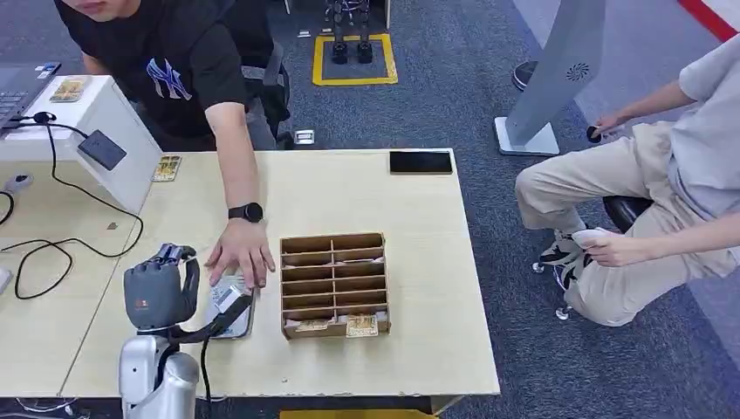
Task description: Pass the card to the sensor for recognition and then transmit it.
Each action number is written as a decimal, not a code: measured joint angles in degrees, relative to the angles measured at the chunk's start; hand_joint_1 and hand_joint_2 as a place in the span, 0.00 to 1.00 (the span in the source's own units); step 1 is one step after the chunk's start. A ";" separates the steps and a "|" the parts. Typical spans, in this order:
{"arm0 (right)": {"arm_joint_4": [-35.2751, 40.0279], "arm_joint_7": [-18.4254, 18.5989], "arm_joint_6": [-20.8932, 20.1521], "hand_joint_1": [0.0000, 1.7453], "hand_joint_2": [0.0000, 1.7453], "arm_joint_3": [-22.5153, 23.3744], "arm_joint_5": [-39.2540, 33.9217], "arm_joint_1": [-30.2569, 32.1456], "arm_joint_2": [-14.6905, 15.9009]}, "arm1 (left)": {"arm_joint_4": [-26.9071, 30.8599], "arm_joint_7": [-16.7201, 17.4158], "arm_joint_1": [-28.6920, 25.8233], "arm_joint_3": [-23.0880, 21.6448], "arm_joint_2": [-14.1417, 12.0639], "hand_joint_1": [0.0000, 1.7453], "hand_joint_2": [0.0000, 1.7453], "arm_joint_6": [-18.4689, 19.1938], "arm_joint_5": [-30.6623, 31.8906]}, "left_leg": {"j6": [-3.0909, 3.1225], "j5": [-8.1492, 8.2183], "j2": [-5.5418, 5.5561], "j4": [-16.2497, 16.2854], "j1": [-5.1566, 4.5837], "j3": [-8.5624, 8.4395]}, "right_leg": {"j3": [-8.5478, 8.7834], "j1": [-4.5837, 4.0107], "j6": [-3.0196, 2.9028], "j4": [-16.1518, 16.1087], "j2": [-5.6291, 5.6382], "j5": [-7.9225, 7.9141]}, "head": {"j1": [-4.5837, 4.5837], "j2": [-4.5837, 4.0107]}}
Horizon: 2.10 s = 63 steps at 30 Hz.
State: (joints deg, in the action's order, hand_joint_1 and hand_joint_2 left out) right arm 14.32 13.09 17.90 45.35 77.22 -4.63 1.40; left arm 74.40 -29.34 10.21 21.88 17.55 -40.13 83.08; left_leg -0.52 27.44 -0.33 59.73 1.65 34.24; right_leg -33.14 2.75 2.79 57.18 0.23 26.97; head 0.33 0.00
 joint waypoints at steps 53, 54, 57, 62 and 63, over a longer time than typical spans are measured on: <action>-0.04 -0.02 0.18 0.00 1.00 2.54 -1.03 1.06 0.48 | -15.60 6.59 -2.64 -4.61 -2.38 1.00 1.00 -0.17 -5.53 | 0.01 0.00 0.03 0.00 -0.01 -0.21 | 0.26 0.01 0.01 -0.01 -0.07 0.00 | 0.02 0.00; -0.04 -0.02 0.17 0.00 1.00 2.56 -1.01 1.05 0.48 | -15.78 6.59 -2.58 -4.61 -2.38 1.00 1.00 -0.17 -5.71 | 0.01 0.00 0.03 0.00 -0.01 -0.21 | 0.26 0.01 0.01 -0.01 -0.07 0.00 | 0.02 0.00; -0.04 -0.02 0.17 0.00 1.00 2.64 -0.85 1.04 0.48 | -16.44 4.95 -2.12 -4.55 -2.27 1.00 1.00 -0.17 -8.16 | 0.01 0.00 0.04 0.00 -0.01 -0.22 | 0.27 0.01 0.01 -0.01 -0.09 0.00 | 0.02 0.00; -0.04 -0.02 0.20 0.00 1.00 2.91 -0.74 1.05 0.48 | -17.90 1.83 -1.03 -3.93 -1.64 1.00 1.00 -0.17 -12.74 | 0.01 0.00 0.07 0.00 -0.01 -0.22 | 0.30 0.01 0.01 -0.01 -0.13 -0.01 | 0.02 0.00; -0.04 -0.02 0.22 0.00 1.00 2.91 -0.74 1.05 0.48 | -18.11 1.52 -0.86 -3.89 -1.57 1.00 1.00 -0.17 -13.41 | 0.01 0.00 0.07 0.00 -0.01 -0.24 | 0.30 0.01 0.01 -0.01 -0.13 -0.01 | 0.00 0.00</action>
State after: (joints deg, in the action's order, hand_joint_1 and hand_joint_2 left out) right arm 14.27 13.07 18.12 48.26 76.48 -3.58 1.88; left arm 56.28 -27.82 9.35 17.99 15.98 -40.30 69.67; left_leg -0.51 27.44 -0.26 59.72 1.63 34.00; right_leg -32.83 2.76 2.80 57.17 0.11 26.96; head 0.33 0.00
